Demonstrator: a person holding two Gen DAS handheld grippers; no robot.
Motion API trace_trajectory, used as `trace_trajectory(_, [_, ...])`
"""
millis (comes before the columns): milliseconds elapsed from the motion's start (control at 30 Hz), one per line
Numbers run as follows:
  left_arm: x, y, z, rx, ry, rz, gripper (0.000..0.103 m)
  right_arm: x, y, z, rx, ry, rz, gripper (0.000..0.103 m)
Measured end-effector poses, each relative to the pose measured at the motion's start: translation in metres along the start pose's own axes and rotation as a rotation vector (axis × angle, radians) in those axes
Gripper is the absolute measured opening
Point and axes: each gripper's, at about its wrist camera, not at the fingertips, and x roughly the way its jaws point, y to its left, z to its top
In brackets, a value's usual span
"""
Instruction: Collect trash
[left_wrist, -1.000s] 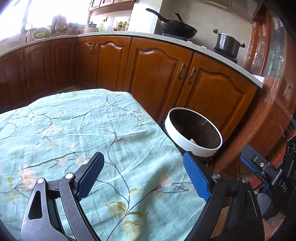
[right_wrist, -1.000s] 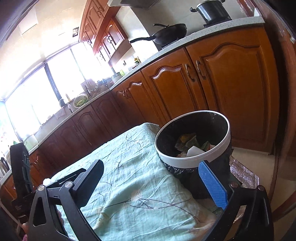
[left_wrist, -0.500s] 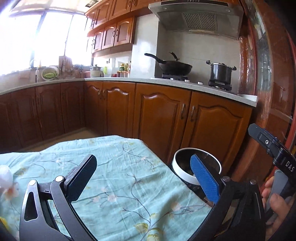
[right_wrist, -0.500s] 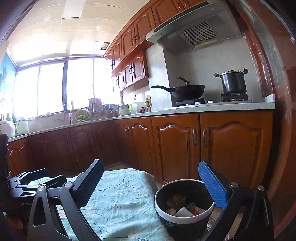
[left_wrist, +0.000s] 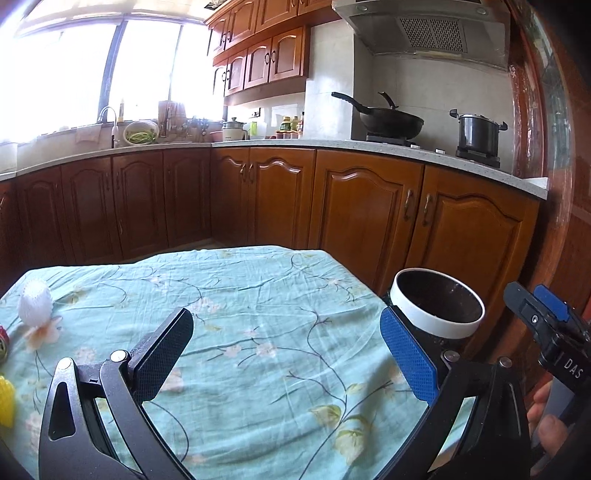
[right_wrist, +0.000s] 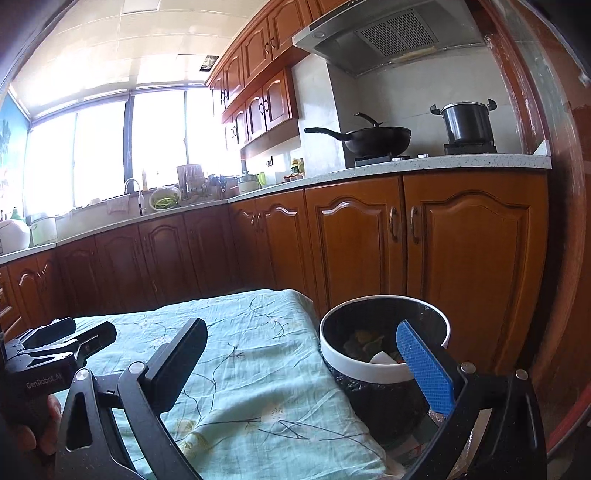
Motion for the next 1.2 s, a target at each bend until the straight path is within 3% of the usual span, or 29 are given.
trace_trajectory(1200, [-0.004,-0.008,-0.013,0.051,0.026,0.046,0.103,0.001,0.003,-0.016,0.020,0.049,0.033,0.103])
